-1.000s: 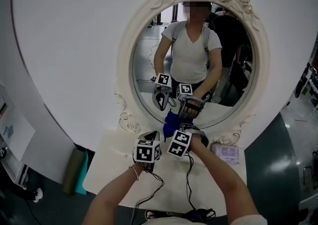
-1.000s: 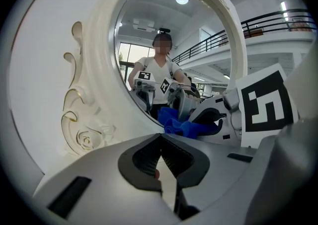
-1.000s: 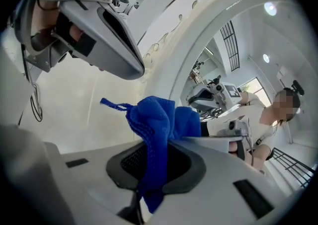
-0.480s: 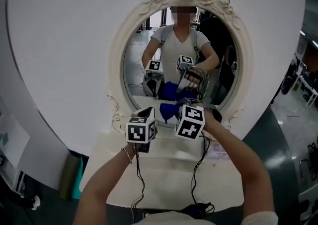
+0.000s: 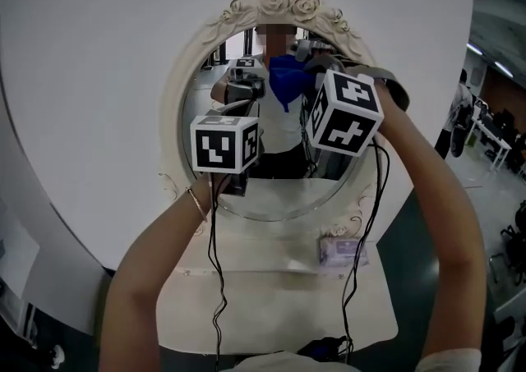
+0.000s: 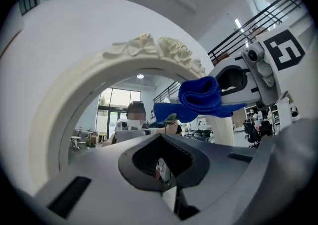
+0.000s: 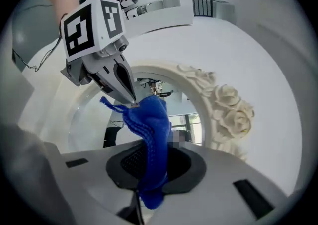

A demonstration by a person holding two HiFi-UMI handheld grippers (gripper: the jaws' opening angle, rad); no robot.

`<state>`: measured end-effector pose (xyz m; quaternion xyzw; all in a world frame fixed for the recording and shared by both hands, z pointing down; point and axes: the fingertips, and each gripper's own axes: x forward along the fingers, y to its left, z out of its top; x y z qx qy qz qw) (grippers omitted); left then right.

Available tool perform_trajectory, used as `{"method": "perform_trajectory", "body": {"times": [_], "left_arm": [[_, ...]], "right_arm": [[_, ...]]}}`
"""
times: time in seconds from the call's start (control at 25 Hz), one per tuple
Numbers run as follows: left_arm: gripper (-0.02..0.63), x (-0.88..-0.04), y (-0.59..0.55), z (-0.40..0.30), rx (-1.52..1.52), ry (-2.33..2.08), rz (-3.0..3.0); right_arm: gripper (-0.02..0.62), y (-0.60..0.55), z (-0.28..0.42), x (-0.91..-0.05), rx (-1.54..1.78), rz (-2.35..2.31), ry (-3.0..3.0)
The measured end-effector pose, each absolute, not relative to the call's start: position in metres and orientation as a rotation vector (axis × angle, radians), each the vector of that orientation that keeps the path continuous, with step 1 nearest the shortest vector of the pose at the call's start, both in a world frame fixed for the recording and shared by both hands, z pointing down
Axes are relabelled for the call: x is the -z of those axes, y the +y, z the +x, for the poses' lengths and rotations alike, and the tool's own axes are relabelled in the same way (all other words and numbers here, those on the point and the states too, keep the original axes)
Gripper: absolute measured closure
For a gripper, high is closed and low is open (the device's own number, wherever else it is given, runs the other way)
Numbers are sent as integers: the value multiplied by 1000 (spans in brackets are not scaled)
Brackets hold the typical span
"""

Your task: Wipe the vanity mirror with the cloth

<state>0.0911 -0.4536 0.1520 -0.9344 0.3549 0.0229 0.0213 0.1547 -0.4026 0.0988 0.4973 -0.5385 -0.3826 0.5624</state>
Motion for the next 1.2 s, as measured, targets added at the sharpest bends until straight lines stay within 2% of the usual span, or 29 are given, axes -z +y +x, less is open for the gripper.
{"method": "perform_trajectory", "body": {"times": [0.2,0.36,0.84,1.2], "left_arm": [[601,-91,-446,106,-163,1079,-2824],[600,-75,-443,117,-162,1079,-2805],[600,-96,-454,124,-163,1105,-2838],[600,-132,-446,141,-104,1052,-2859]], "right_arm": [[529,-404,167,-54,984,1190,-1123],[529,-411,176,-48,988,1185,-1067],[529,-416,189,-72,944,1165,-1097],[529,-407,212,-127,844,1134,-1126]]}}
